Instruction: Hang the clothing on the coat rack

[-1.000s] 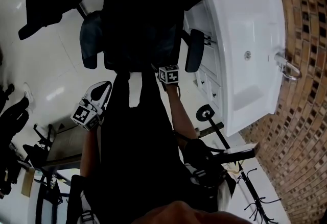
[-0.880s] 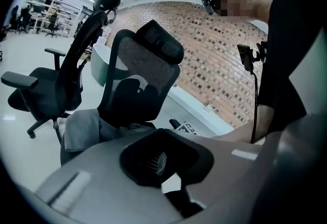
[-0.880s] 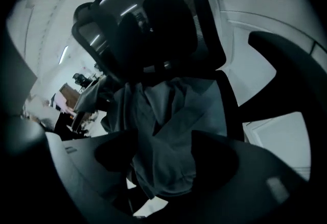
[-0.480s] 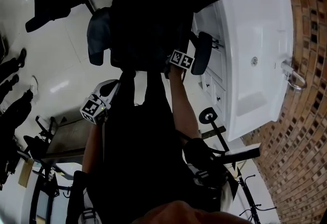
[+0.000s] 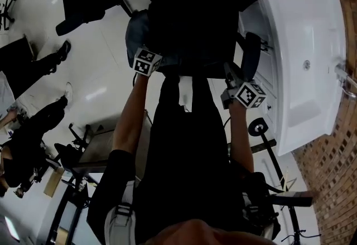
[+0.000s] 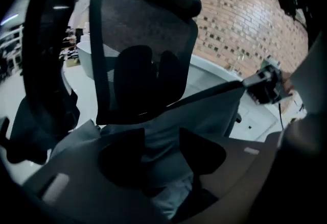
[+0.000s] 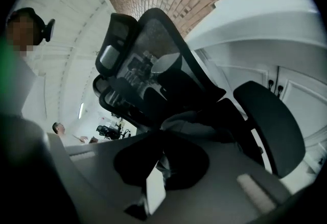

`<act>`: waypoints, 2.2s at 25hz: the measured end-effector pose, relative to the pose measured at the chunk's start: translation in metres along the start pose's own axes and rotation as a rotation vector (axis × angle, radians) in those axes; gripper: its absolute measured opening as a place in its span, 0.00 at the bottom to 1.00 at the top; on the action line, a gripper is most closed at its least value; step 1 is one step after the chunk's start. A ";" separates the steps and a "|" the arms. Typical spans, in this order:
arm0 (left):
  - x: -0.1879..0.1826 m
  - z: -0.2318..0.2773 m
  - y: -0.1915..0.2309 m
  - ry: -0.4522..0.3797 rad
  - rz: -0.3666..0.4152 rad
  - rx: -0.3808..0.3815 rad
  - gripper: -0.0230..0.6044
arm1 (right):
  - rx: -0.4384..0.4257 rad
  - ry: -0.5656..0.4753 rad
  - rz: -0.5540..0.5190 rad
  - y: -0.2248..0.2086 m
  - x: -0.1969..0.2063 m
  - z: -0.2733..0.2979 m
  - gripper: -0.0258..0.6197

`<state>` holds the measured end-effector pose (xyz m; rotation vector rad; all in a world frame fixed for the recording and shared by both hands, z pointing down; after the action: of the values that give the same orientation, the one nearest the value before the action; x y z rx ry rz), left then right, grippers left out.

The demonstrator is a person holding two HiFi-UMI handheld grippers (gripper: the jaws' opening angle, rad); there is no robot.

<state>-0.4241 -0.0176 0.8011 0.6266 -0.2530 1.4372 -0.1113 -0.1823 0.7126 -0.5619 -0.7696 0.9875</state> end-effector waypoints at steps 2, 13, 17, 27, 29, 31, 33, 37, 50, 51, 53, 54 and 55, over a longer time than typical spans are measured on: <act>-0.024 0.021 0.012 0.111 0.153 -0.002 0.42 | -0.027 -0.027 -0.003 0.014 -0.004 -0.019 0.05; -0.057 0.119 -0.017 0.583 1.007 -0.007 0.48 | -0.072 -0.123 -0.051 0.038 -0.025 -0.089 0.05; -0.095 0.061 -0.009 0.223 0.526 -0.062 0.06 | -0.078 -0.209 -0.047 0.042 -0.036 -0.116 0.05; -0.127 -0.277 -0.067 -0.836 0.014 0.149 0.06 | -0.265 -0.557 0.033 0.096 -0.032 -0.175 0.05; -0.144 -0.320 -0.089 -1.007 0.099 0.309 0.06 | -0.318 -0.643 0.017 0.128 -0.016 -0.193 0.05; -0.158 -0.352 -0.106 -1.124 0.205 0.458 0.06 | -0.351 -0.753 -0.009 0.158 0.007 -0.218 0.05; -0.177 -0.369 -0.116 -1.185 0.286 0.608 0.06 | -0.348 -0.890 -0.041 0.186 0.034 -0.248 0.05; -0.204 -0.378 -0.145 -1.192 0.324 0.855 0.06 | -0.237 -1.117 -0.098 0.233 0.098 -0.306 0.05; -0.222 -0.325 -0.487 -0.811 0.520 1.557 0.06 | 0.348 -1.722 -0.013 0.255 0.401 -0.517 0.05; -0.215 -0.319 -0.522 -0.775 0.524 1.599 0.06 | 0.384 -1.751 0.003 0.251 0.427 -0.531 0.05; -0.199 -0.308 -0.588 -0.693 0.509 1.671 0.06 | 0.443 -1.803 0.032 0.239 0.473 -0.561 0.05; -0.190 -0.304 -0.621 -0.654 0.501 1.703 0.06 | 0.468 -1.824 0.043 0.233 0.493 -0.578 0.05; -0.182 -0.302 -0.655 -0.621 0.499 1.735 0.06 | 0.490 -1.844 0.047 0.227 0.511 -0.598 0.05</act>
<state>0.1227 -0.0132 0.2971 2.5600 0.5152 1.6416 0.4100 0.3278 0.3417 1.0115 -1.9845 1.5496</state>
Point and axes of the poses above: the fingertips, and each gripper's own axes: z forward along the fingers, y to its left, x out of its underside, the point moved 9 cm from there along -z, backward along the fingers, and after that the axes turned 12 degrees about y, right-handed, at the moved point
